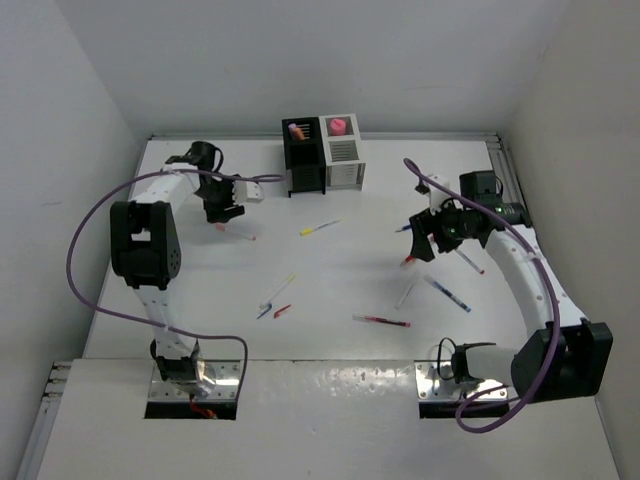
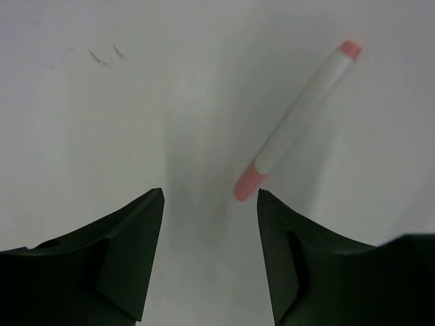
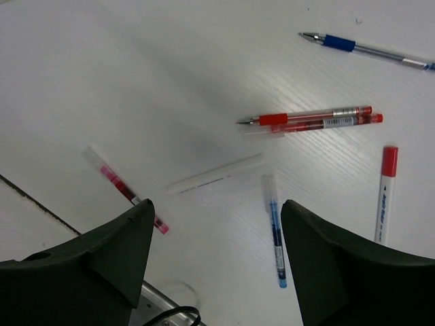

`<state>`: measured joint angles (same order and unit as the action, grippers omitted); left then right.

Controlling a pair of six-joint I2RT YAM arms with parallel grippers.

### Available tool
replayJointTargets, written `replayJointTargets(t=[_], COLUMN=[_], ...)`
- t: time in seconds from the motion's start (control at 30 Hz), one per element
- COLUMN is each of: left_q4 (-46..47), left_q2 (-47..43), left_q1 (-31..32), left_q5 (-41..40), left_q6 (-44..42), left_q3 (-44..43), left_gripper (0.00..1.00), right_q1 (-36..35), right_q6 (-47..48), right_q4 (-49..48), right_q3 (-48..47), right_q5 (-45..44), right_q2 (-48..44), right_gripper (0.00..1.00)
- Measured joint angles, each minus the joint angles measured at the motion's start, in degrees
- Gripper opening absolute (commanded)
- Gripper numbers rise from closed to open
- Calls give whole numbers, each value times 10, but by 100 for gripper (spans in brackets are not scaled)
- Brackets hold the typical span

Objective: Sort the stationery into containers
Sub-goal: Pick up the pen from the center of the board.

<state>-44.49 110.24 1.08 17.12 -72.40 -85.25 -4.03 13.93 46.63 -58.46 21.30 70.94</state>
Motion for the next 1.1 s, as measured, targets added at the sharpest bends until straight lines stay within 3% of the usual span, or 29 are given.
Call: replayJointTargets(t=[0.17,0.6,0.9,1.1], left_q4=[-33,-92,-98,-107], left_q2=[63,99,126,126], left_q1=[-37,-57,-55,-52], left_q5=[14,74,77,77], left_q6=[-67,-141,-154,-161], left_q3=[-59,-68,-72,-66], left_gripper=[63,59,42,21], right_q1=[-12,-22,-33,-63], right_q6=[7,13,31,56], right_q4=[3,15,15,5], right_q3=[-36,-65,-80,-89], right_q5=[5,13,29,36], right_q2=[19,57,75,75], right_gripper=[73,73,72,69])
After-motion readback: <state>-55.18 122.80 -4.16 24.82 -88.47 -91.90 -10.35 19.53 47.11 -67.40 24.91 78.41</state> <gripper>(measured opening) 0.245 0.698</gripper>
